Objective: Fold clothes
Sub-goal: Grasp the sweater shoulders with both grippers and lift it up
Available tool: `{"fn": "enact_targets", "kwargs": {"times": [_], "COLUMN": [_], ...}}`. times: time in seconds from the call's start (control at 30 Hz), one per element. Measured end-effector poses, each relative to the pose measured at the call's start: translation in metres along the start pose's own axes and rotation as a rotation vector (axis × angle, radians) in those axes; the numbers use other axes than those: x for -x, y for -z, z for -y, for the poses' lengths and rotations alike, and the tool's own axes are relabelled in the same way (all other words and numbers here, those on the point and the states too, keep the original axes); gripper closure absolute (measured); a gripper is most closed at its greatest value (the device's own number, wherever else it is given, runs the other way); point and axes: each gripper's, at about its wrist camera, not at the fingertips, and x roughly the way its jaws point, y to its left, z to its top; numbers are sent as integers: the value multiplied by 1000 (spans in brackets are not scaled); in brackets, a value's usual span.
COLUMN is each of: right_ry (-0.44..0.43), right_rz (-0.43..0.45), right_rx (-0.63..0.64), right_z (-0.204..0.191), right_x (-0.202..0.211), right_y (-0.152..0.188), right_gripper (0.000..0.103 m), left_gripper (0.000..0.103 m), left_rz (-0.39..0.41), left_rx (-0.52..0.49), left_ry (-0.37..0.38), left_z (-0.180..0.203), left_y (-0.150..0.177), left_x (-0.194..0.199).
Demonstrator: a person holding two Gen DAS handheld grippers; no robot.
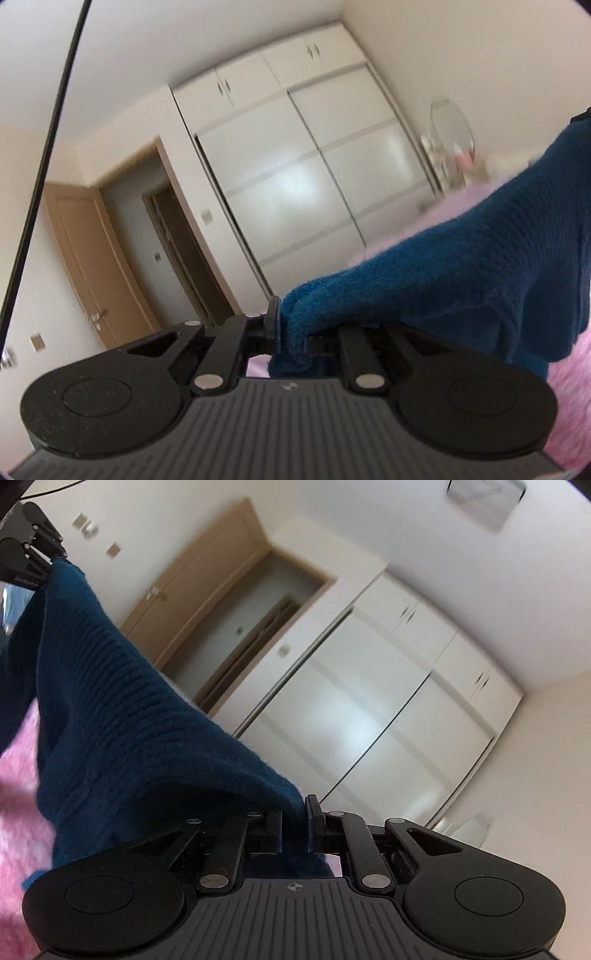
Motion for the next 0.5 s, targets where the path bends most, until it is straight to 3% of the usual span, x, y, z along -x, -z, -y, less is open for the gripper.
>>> {"fn": "enact_targets", "kwargs": {"times": [0.23,0.33,0.43,0.5], "right_ry": [59,96,119,124], "right_rz": [97,148,149,100], "right_rx": [14,19,-9,-34], "right_z": [66,89,111,121], "right_x": [62,57,15,-26], "right_y": [-69,-85,-88,-83], "right_gripper": [93,93,93,93], "left_gripper": [93,93,93,91], "left_rz": [153,171,115,3], "left_rx": [25,70,96,120], "left_ry": [13,25,43,68], "left_z": [-40,-48,-43,-30], "left_y": [-94,-120,-130,-123], "left_x": [23,-1,-55,-115]}}
